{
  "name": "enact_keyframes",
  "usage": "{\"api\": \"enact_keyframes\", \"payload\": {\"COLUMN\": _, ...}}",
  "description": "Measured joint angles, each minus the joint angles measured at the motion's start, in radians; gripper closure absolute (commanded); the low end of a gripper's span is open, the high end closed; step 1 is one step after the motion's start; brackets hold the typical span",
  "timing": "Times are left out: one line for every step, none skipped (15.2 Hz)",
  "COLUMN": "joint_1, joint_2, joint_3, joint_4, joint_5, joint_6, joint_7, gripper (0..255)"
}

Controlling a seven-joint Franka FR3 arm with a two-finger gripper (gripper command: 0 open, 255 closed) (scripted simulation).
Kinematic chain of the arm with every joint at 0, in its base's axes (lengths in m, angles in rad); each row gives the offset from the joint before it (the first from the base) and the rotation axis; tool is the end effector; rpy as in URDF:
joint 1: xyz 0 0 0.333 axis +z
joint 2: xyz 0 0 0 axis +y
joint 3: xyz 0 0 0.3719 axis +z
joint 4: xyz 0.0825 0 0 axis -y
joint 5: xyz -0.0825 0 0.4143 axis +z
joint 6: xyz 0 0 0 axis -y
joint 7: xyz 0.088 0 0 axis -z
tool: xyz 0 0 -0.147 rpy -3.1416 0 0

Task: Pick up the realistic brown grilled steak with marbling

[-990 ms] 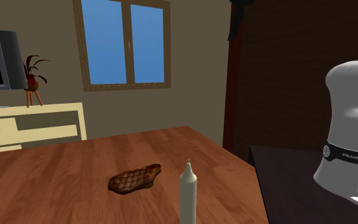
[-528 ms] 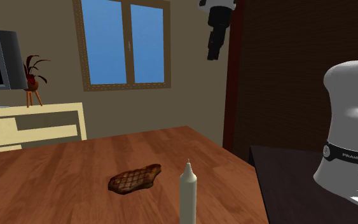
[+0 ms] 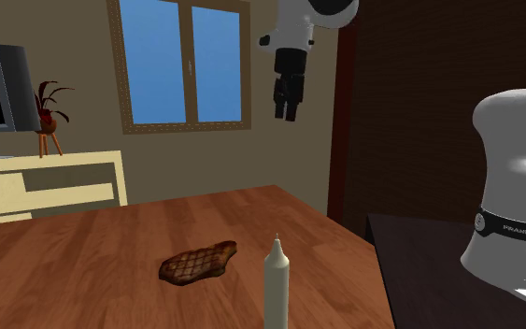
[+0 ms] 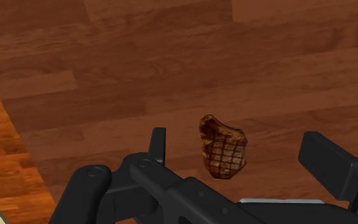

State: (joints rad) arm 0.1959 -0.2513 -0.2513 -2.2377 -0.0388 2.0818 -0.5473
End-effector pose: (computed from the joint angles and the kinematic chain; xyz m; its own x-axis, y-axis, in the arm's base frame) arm 0.5014 -0.0364 0.4798 0.8667 0.4908 0.0893 0.4908 -0.8709 0.0234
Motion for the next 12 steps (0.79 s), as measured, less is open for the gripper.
{"api": "enact_keyframes", "payload": {"joint_1": 0.01, "joint_2": 0.045, "joint_3": -0.004, "joint_4": 0.013, "joint_5": 0.013, "joint_6": 0.023, "joint_7": -0.031, "gripper": 0}}
{"api": "enact_keyframes", "payload": {"joint_1": 0.016, "joint_2": 0.079, "joint_3": -0.009, "joint_4": 0.02, "joint_5": 0.023, "joint_6": 0.04, "joint_7": -0.066, "gripper": 0}}
{"api": "enact_keyframes", "payload": {"joint_1": 0.022, "joint_2": 0.11, "joint_3": -0.012, "joint_4": 0.03, "joint_5": 0.034, "joint_6": 0.053, "joint_7": -0.099, "gripper": 0}}
{"api": "enact_keyframes", "payload": {"joint_1": 0.029, "joint_2": 0.157, "joint_3": -0.013, "joint_4": 0.056, "joint_5": 0.049, "joint_6": 0.065, "joint_7": -0.132, "gripper": 0}}
{"api": "enact_keyframes", "payload": {"joint_1": 0.034, "joint_2": 0.189, "joint_3": -0.013, "joint_4": 0.069, "joint_5": 0.06, "joint_6": 0.074, "joint_7": -0.163, "gripper": 0}}
{"api": "enact_keyframes", "payload": {"joint_1": 0.04, "joint_2": 0.224, "joint_3": -0.011, "joint_4": 0.08, "joint_5": 0.072, "joint_6": 0.089, "joint_7": -0.192, "gripper": 0}}
{"api": "enact_keyframes", "payload": {"joint_1": 0.044, "joint_2": 0.258, "joint_3": -0.009, "joint_4": 0.091, "joint_5": 0.083, "joint_6": 0.103, "joint_7": -0.223, "gripper": 0}}
{"api": "enact_keyframes", "payload": {"joint_1": 0.045, "joint_2": 0.294, "joint_3": -0.007, "joint_4": 0.106, "joint_5": 0.095, "joint_6": 0.114, "joint_7": -0.257, "gripper": 0}}
{"api": "enact_keyframes", "payload": {"joint_1": 0.046, "joint_2": 0.335, "joint_3": -0.003, "joint_4": 0.123, "joint_5": 0.109, "joint_6": 0.128, "joint_7": -0.289, "gripper": 0}}
{"api": "enact_keyframes", "payload": {"joint_1": 0.048, "joint_2": 0.37, "joint_3": 0.002, "joint_4": 0.139, "joint_5": 0.119, "joint_6": 0.137, "joint_7": -0.319, "gripper": 0}}
{"api": "enact_keyframes", "payload": {"joint_1": 0.049, "joint_2": 0.398, "joint_3": 0.008, "joint_4": 0.148, "joint_5": 0.127, "joint_6": 0.148, "joint_7": -0.347, "gripper": 0}}
{"api": "enact_keyframes", "payload": {"joint_1": 0.051, "joint_2": 0.438, "joint_3": 0.016, "joint_4": 0.18, "joint_5": 0.137, "joint_6": 0.147, "joint_7": -0.372, "gripper": 0}}
